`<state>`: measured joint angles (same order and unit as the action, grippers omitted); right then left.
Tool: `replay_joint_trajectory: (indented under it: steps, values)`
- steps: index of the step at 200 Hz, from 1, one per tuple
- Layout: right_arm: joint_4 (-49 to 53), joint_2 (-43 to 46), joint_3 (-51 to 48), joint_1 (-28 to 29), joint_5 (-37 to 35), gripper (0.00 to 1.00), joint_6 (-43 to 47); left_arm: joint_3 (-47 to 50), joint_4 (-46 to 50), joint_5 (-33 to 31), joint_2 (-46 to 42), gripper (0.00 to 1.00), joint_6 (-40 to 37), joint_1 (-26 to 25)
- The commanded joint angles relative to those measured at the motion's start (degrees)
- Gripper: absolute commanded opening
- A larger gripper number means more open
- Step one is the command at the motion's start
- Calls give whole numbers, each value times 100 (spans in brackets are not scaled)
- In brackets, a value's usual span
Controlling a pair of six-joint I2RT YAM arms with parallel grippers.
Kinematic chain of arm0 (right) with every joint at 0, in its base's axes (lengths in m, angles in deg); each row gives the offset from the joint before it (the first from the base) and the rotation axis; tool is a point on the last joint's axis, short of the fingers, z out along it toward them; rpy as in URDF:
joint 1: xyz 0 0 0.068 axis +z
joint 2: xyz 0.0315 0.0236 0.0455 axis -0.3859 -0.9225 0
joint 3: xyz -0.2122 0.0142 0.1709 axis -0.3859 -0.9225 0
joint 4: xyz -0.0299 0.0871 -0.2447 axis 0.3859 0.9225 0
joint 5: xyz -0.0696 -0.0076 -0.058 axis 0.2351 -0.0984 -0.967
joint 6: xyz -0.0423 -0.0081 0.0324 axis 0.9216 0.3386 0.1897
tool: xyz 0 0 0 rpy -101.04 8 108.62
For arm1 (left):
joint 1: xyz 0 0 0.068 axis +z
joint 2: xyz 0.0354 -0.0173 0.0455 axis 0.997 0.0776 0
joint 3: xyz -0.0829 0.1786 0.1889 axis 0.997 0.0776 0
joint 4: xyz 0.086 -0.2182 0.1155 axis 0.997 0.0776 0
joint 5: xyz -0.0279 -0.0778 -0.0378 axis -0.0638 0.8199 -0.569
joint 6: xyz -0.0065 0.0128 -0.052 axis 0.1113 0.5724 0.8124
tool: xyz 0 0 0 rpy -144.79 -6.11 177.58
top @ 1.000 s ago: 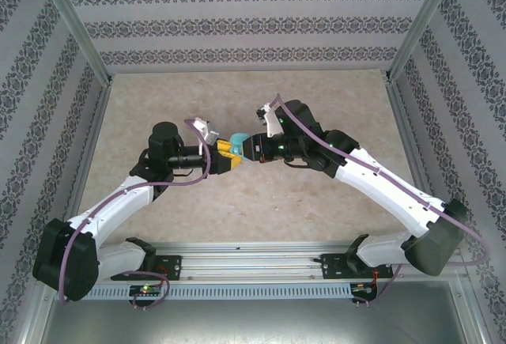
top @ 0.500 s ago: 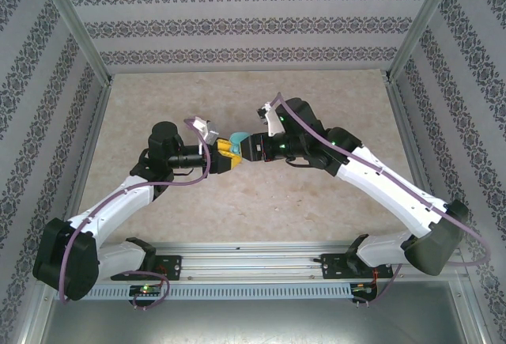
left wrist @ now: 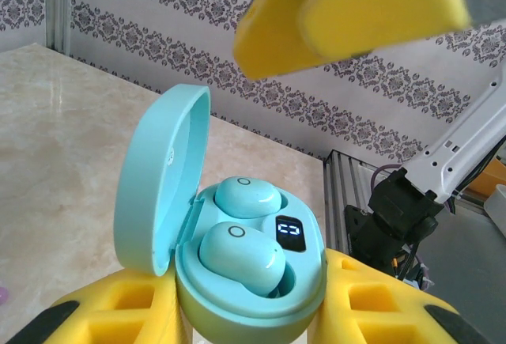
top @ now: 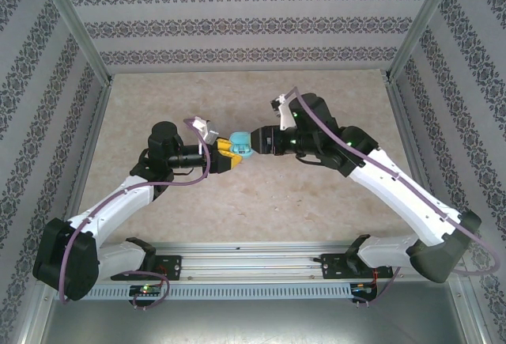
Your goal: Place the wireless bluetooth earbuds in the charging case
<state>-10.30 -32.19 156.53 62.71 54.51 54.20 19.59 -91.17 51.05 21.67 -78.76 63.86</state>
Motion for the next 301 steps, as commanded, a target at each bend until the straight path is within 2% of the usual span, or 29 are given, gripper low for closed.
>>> replay_joint_trajectory:
  steps: [1,33,74,100,121,149,197,269,301]
  values:
    - [70,-83,208,-258,-78,53,-268,-161,-288,189,-103,20,21,-29]
    - [-230,-526,416,-606,584,53,-644,-162,-318,189,-92,20,-31,-28]
    - [-403,-1160,773,-683,1393,52,-714,-233,-397,152,6,20,26,-28]
    - [-503,-1316,682,-670,1894,51,-835,-179,-784,163,146,20,296,-28]
    - [-645,-1192,398,-637,1933,51,-939,-137,-911,103,164,20,360,-21]
    - [-802,-887,9,-600,1979,52,-1062,-212,-556,-22,131,20,73,-19]
    - [-1195,-348,-618,-635,1710,60,-1547,-189,-622,-141,169,21,55,-19]
    - [-2427,-444,-1202,-600,2343,65,-2697,-224,-708,-347,95,21,30,-19]
    - [-2940,-524,-1349,-555,2666,62,-3133,-285,-752,-547,101,21,-1,-15]
